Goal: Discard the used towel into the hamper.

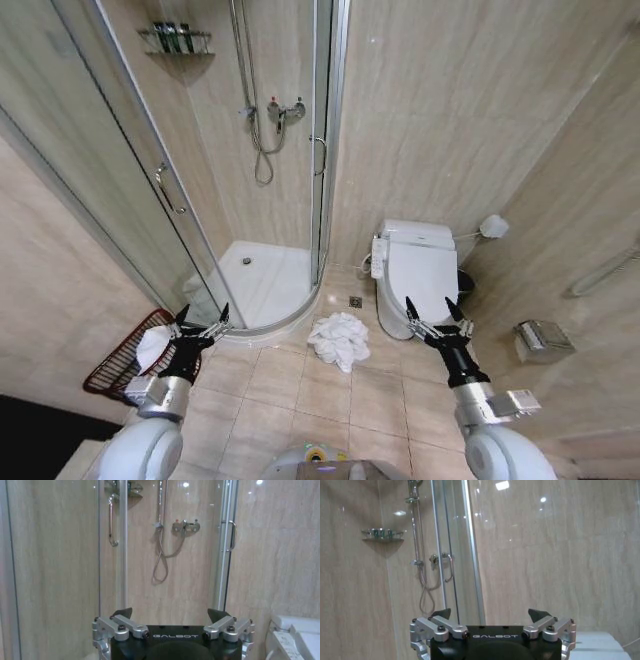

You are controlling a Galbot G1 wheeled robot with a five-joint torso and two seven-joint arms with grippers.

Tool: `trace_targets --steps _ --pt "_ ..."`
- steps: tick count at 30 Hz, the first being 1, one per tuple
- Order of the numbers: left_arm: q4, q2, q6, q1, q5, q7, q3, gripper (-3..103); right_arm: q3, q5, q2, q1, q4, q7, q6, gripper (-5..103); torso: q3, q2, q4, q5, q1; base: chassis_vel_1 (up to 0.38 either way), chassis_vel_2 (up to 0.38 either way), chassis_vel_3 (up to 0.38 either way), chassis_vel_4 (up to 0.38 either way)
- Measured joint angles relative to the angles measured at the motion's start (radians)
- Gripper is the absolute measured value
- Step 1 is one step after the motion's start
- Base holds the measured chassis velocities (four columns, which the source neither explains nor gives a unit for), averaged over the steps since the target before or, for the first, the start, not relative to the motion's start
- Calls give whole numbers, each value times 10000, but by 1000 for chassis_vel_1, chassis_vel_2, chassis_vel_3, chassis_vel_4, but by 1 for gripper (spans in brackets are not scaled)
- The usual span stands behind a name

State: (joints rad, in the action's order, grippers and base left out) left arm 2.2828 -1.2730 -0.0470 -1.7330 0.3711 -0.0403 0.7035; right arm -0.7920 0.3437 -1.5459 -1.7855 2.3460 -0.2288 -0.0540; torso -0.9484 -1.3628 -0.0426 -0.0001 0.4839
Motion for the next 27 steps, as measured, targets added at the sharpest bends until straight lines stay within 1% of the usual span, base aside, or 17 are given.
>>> trace_targets --steps 2,3,6,7,10,14,17,21,23,27 --pt "0 0 0 0 0 0 0 98 0 1 0 0 0 0 0 100 77 146 0 0 -69 0 0 0 0" --pt "0 0 0 0 0 0 0 98 0 1 0 0 0 0 0 100 77 146 0 0 -69 0 0 0 0" --pt "0 0 0 0 0 0 0 98 0 1 0 0 0 0 0 100 210 390 0 0 -181 0 0 0 0" --pt "0 0 0 0 0 0 0 98 0 1 0 0 0 0 0 100 210 390 0 0 -181 0 0 0 0" --pt "0 0 0 0 0 0 0 98 0 0 0 0 0 0 0 100 329 610 1 0 -281 0 0 0 0" --pt "0 0 0 0 0 0 0 98 0 0 0 0 0 0 0 100 413 772 0 0 -359 0 0 0 0" --pt "0 0 0 0 0 0 0 98 0 0 0 0 0 0 0 100 564 1043 0 1 -481 0 0 0 0" --pt "0 0 0 0 0 0 0 98 0 1 0 0 0 0 0 100 643 1185 0 0 -546 0 0 0 0" --pt "0 0 0 0 0 0 0 98 -1 0 0 0 0 0 0 100 739 1369 1 0 -631 0 0 0 0" --pt "0 0 0 0 0 0 0 98 -1 0 0 0 0 0 0 100 837 1565 0 1 -732 0 0 0 0"
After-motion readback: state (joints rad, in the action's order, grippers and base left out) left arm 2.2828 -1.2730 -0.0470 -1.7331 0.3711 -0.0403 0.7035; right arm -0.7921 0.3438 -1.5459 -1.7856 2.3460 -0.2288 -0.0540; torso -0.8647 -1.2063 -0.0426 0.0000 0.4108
